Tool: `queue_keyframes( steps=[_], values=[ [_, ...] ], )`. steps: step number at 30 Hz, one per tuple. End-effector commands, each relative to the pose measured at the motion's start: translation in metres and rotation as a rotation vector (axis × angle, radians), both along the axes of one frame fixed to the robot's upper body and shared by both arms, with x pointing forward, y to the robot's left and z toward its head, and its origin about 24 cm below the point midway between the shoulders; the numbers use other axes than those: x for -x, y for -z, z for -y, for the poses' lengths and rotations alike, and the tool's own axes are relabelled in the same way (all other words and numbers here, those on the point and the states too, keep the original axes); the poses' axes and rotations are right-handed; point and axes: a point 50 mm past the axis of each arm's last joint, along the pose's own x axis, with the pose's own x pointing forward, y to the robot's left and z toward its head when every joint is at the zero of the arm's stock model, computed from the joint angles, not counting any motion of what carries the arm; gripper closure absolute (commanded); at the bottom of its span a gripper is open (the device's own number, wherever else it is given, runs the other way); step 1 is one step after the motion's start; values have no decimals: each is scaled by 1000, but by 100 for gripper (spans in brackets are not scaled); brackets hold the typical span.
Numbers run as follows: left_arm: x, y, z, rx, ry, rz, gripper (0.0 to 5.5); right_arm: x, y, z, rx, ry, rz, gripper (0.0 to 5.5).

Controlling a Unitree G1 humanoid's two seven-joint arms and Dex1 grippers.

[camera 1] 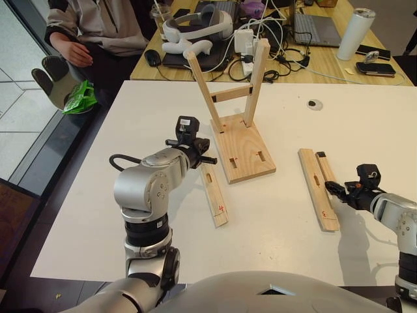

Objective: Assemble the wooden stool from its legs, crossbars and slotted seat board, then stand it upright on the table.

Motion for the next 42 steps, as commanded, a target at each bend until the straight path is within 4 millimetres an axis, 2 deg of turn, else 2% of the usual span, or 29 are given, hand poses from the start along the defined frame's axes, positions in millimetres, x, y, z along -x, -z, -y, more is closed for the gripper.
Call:
queue_keyframes(
  steps=[1,6,11,19,24,35,40,42],
  values=[
    [-2,-4,0,-5,-4,19,488,-2,7,-2,24,-27,-48,181],
    [-4,-6,1,-3,-4,28,488,-11,1,-16,4,-86,-16,181],
    [-5,-7,2,0,1,31,488,-6,9,-19,5,-107,-49,181],
    [-4,-7,3,10,1,33,488,-2,15,-9,18,-75,-83,181],
    [-4,-7,4,15,-2,34,488,0,18,-3,23,-64,-110,257],
    [-4,-7,5,19,-7,31,488,-4,16,-1,52,-111,-102,418],
    [-3,-7,4,16,-7,28,488,-6,12,-3,84,-127,-51,422],
    [-3,-7,4,17,-6,29,488,-14,4,-4,147,-138,21,422]
  ],
)
